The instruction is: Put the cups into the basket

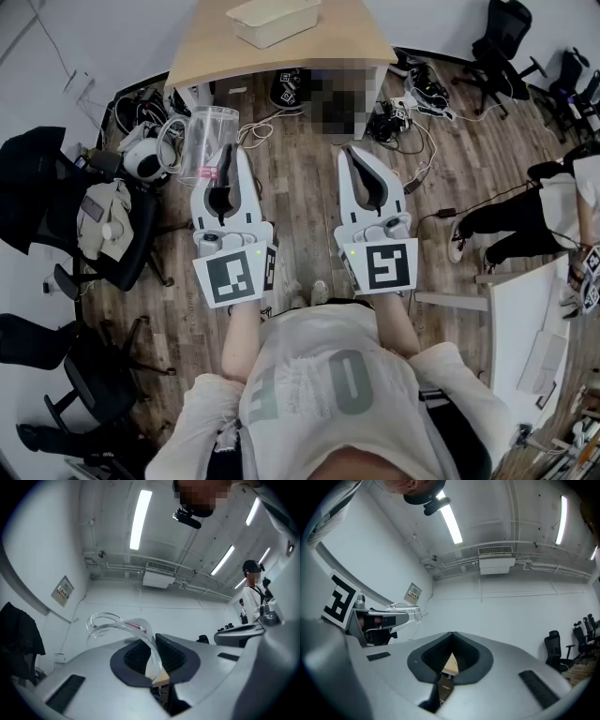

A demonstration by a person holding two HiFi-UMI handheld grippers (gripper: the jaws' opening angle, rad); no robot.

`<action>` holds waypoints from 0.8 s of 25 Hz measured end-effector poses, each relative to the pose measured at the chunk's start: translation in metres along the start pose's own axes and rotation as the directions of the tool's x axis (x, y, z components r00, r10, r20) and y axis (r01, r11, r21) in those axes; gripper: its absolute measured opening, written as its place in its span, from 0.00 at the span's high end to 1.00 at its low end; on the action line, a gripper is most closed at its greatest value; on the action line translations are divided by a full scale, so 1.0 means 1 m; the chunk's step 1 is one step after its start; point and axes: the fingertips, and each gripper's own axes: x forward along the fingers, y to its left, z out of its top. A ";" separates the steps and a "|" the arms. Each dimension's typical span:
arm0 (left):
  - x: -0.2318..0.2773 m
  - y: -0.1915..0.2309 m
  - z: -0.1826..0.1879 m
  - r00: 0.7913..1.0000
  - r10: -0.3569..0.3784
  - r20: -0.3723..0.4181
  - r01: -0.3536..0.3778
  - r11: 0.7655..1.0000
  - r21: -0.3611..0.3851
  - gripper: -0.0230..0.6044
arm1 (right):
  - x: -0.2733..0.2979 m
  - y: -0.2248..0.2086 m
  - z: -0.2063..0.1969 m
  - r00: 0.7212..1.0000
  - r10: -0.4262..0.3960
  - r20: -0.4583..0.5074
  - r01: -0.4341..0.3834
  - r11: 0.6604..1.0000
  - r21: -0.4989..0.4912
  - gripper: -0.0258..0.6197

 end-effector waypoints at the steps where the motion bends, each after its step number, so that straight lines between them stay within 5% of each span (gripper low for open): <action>1: 0.000 0.002 -0.006 1.000 -0.002 -0.016 0.002 1.000 0.005 0.91 | 0.001 0.003 -0.002 1.000 0.002 -0.007 -0.002 1.000 0.002 0.96; 9: -0.001 0.008 -0.028 0.997 -0.014 -0.072 0.015 1.000 0.018 0.91 | 0.012 0.014 -0.017 0.998 0.007 -0.067 -0.007 1.000 0.004 0.96; 20: 0.016 -0.003 -0.029 1.000 -0.019 -0.006 0.019 1.000 -0.017 0.91 | 0.014 -0.003 -0.030 0.998 -0.005 -0.067 0.006 1.000 0.016 0.96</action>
